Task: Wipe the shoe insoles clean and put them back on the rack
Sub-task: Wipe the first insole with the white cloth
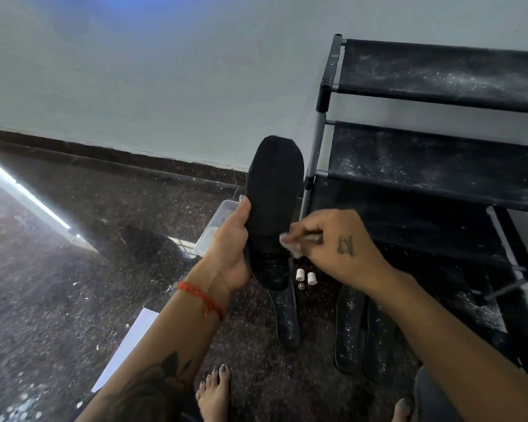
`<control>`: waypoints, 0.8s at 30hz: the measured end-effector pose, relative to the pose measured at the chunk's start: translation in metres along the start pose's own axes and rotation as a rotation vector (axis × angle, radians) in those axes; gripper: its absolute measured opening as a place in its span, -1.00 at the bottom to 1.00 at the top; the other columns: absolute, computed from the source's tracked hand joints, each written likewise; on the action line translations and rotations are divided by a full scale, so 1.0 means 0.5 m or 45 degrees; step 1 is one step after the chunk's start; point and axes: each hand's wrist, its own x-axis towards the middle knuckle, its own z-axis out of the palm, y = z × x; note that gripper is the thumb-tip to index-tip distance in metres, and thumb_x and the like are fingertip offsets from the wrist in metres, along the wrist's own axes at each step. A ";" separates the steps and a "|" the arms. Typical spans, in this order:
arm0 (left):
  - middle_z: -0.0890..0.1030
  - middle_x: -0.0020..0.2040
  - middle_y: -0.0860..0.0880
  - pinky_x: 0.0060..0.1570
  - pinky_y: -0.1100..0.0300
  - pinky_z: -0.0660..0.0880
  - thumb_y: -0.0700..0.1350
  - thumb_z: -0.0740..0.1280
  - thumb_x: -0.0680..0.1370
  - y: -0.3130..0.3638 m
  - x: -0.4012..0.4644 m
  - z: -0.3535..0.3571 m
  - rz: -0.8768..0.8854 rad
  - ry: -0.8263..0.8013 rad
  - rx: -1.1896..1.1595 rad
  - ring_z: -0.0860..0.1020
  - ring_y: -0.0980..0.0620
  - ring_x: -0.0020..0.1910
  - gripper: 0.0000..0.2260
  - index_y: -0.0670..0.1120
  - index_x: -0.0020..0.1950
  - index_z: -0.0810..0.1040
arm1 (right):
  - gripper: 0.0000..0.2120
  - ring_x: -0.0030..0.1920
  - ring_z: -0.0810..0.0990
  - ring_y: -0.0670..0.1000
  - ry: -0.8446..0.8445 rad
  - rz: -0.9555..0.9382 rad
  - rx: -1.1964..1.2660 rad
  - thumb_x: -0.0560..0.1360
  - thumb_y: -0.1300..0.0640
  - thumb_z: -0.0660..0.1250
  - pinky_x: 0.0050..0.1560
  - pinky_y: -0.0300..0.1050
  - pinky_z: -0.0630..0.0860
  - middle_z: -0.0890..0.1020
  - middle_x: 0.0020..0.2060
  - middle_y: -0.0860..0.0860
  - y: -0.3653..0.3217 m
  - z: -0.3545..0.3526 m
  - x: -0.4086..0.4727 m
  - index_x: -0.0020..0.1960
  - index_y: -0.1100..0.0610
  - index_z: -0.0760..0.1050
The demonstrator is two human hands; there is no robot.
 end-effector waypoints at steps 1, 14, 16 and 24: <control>0.67 0.00 -0.20 -0.06 0.06 0.59 0.19 -0.03 0.63 0.001 0.000 -0.003 -0.007 -0.005 0.018 0.63 -0.10 -0.09 -0.43 -0.22 0.25 0.51 | -0.95 -0.20 0.62 -0.24 -0.127 0.051 0.054 0.36 0.19 0.49 -0.16 -0.50 0.48 0.67 -0.25 -0.16 -0.002 -0.007 0.000 -0.19 0.07 0.68; 0.65 0.04 -0.23 -0.11 0.10 0.60 0.16 0.00 0.63 0.001 -0.001 0.003 0.001 0.037 0.027 0.64 -0.09 -0.09 -0.46 -0.22 0.21 0.55 | -0.84 -0.19 0.59 -0.21 -0.077 -0.016 -0.206 0.38 0.32 0.39 -0.21 -0.53 0.42 0.63 -0.24 -0.14 0.000 -0.005 -0.007 -0.16 0.09 0.67; 0.68 -0.10 -0.23 -0.15 0.10 0.61 0.17 -0.02 0.63 0.003 0.000 0.003 0.002 0.014 0.024 0.67 -0.08 -0.20 -0.45 -0.22 0.14 0.56 | -0.83 -0.25 0.55 -0.32 -0.092 0.019 -0.115 0.37 0.35 0.39 -0.22 -0.57 0.41 0.61 -0.30 -0.20 -0.001 -0.010 -0.010 -0.20 0.10 0.67; 0.69 -0.11 -0.11 -0.26 0.18 0.61 0.12 0.03 0.64 0.002 0.002 -0.001 0.049 0.067 0.051 0.66 0.00 -0.24 -0.54 -0.17 0.08 0.59 | -0.81 -0.17 0.56 -0.21 0.331 -0.200 -0.193 0.39 0.33 0.38 -0.12 -0.47 0.45 0.65 -0.19 -0.08 0.003 0.012 -0.001 -0.11 0.07 0.65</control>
